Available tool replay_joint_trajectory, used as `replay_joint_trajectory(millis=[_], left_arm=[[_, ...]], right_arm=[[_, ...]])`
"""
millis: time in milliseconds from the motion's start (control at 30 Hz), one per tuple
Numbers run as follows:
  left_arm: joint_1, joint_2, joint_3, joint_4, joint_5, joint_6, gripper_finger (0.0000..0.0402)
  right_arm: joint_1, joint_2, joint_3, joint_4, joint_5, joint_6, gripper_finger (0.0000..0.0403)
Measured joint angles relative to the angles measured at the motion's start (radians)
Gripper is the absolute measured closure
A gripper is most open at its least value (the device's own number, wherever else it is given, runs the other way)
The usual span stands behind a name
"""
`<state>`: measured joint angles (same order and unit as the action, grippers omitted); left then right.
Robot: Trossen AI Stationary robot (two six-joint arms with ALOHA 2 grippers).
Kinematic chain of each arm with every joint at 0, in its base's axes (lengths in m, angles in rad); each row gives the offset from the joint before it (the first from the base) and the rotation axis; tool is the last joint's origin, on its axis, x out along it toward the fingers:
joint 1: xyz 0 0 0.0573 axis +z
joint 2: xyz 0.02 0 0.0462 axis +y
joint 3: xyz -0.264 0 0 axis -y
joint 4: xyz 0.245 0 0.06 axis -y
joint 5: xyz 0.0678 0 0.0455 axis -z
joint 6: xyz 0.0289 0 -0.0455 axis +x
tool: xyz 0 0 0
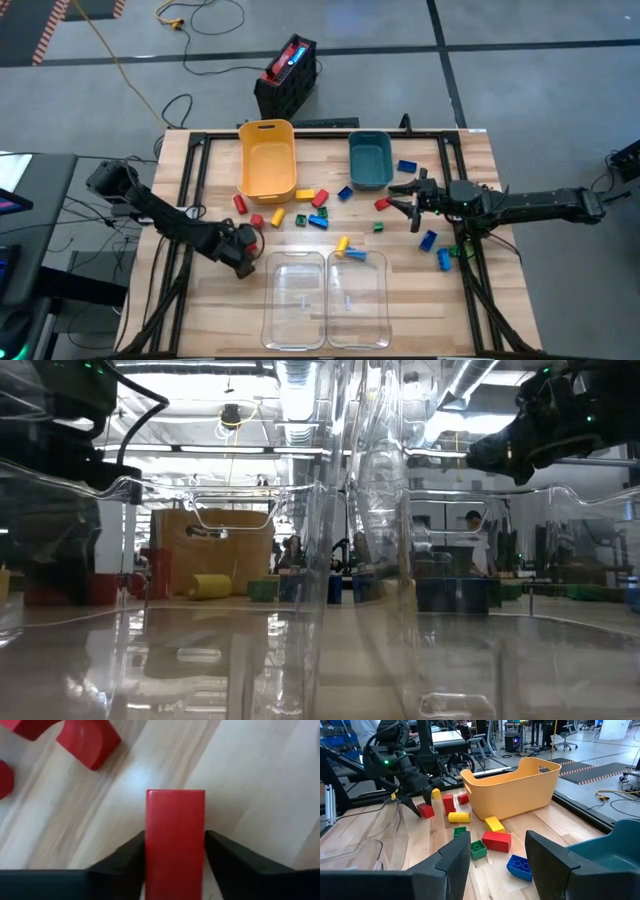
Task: Sort blocks
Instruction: Put the red block into the yellow bin
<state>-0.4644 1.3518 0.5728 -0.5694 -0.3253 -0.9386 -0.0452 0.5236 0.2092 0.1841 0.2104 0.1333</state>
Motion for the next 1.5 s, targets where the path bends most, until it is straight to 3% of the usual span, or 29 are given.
replay_joint_trajectory(millis=[100, 367, 633, 733, 800, 1033, 1233, 1367, 1500], left_arm=[[-0.001, 0.0, 0.001, -0.016, 0.003, 0.001, 0.0277], [0.001, -0.089, 0.08, -0.216, -0.025, -0.013, 0.0277], [0.033, -0.224, 0.209, -0.363, -0.285, 0.005, 0.0277], [0.095, -0.263, 0.232, -0.334, -0.391, 0.107, 0.0277], [0.173, -0.279, 0.252, -0.273, -0.407, 0.22, 0.0277], [0.414, -0.291, 0.319, -0.11, -0.253, 0.575, 0.0277], [0.62, -0.289, 0.319, -0.114, -0.118, 0.676, 0.0277], [0.739, -0.257, 0.318, -0.102, -0.095, 0.752, 0.0277], [0.878, -0.204, 0.318, -0.009, 0.009, 0.827, 0.0277]], right_arm=[[0.0, 0.0, 0.0, 0.0, 0.0, 0.001, 0.0195], [0.0, 0.001, -0.001, -0.003, -0.002, 0.023, 0.0195], [-0.001, 0.055, -0.001, 0.039, -0.002, 0.034, 0.0195], [-0.002, 0.112, -0.002, 0.106, -0.002, 0.033, 0.0195], [-0.006, 0.156, -0.002, 0.153, -0.002, 0.027, 0.0195], [-0.01, 0.28, -0.002, 0.248, -0.002, 0.022, 0.0195], [-0.01, 0.288, -0.002, 0.257, -0.016, 0.001, 0.0195], [-0.023, 0.287, -0.002, 0.267, -0.021, -0.037, 0.0195], [-0.076, 0.287, -0.002, 0.261, -0.039, -0.045, 0.0195]])
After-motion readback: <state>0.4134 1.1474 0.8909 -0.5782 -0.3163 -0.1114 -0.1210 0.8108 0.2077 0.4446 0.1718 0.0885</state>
